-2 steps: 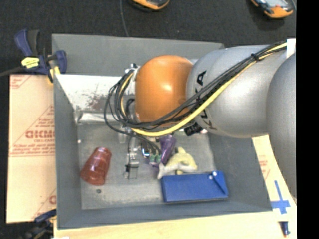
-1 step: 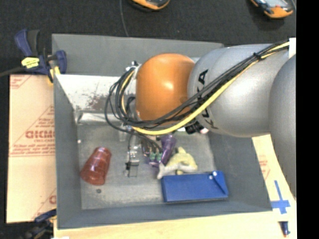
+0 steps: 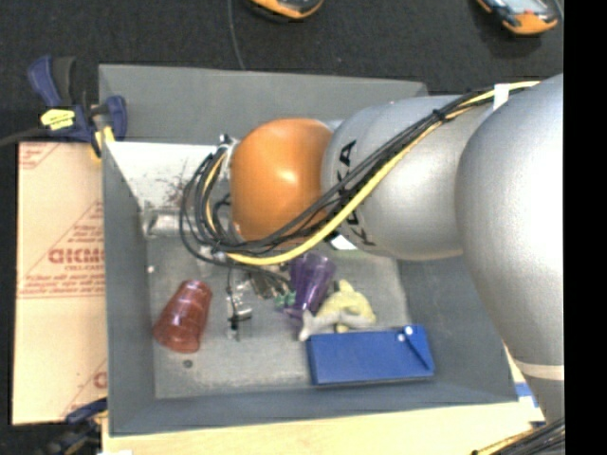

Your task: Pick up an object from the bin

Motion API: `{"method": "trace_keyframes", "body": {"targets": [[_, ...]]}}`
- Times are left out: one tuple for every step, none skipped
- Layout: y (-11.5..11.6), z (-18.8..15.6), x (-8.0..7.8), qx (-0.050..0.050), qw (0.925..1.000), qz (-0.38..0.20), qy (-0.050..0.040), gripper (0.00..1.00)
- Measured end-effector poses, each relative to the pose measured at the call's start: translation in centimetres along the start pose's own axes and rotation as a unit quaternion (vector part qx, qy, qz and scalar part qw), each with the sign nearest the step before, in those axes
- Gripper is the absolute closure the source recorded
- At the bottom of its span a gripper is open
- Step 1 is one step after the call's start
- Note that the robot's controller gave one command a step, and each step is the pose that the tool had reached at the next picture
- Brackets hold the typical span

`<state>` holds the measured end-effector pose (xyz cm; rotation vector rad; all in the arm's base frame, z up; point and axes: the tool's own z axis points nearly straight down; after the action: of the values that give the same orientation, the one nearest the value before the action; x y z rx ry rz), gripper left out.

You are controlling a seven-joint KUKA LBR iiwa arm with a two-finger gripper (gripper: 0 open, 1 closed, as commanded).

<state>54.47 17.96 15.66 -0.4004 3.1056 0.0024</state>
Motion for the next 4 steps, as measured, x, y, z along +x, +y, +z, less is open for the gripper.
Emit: {"method": "trace_keyframes", "body": {"targets": [[1.4,0.7,-2.8,-0.001,0.9729,-0.231,0.0024,0.0],[2.4,1.7,-2.5,-0.002,0.9502,-0.312,0.0039,0.0],[3.0,7.6,-3.7,-0.001,0.9038,-0.428,-0.0005,0.0],[3.5,8.7,-3.3,-0.002,0.8423,-0.539,-0.0016,1.0]]}}
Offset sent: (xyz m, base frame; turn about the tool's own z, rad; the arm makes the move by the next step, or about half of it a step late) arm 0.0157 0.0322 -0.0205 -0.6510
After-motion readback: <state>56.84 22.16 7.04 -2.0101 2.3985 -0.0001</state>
